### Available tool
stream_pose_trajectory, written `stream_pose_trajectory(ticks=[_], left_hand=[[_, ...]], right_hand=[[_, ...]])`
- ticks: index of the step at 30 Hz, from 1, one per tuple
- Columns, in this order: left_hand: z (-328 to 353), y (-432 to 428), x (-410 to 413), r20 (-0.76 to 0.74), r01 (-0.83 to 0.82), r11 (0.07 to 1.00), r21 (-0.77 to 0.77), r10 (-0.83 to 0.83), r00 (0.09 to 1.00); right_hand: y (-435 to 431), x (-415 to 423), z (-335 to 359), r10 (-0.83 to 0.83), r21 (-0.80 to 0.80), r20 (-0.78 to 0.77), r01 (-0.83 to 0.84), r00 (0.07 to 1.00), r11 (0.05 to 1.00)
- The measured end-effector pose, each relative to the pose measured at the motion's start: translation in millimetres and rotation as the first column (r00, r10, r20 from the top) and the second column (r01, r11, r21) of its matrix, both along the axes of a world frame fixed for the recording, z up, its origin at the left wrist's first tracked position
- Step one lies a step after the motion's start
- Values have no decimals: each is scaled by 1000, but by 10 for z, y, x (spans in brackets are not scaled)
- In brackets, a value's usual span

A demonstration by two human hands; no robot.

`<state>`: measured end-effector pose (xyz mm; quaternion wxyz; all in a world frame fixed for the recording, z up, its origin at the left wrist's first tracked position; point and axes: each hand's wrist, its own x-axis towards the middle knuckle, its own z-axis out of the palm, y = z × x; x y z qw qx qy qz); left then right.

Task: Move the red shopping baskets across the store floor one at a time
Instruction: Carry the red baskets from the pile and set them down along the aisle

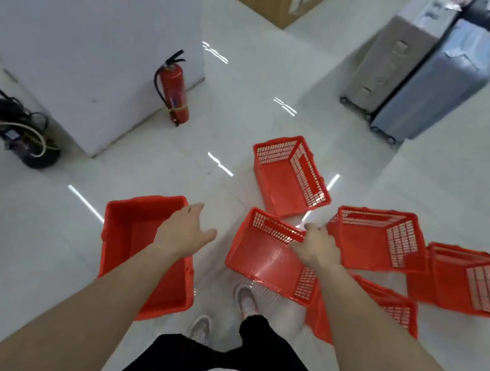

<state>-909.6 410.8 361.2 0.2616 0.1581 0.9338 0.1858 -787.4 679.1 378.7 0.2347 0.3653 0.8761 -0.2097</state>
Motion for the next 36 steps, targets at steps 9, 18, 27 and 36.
stream_pose_trajectory(ticks=[9,18,27,36], left_hand=[[433,1658,892,-36,601,797,59,-600,799],[653,3398,2996,-67,909,412,65,-907,416],[667,4983,4862,-102,953,297,51,-948,301],[683,6288,5654,-98,919,394,25,-914,394]], right_hand=[[403,2497,322,-634,-12,-15,634,773,773],[704,4986,485,-932,29,-20,932,361,360],[2024,6755,678,-942,-11,-117,948,315,319],[3538,7600,749,-905,-18,-146,914,399,405]])
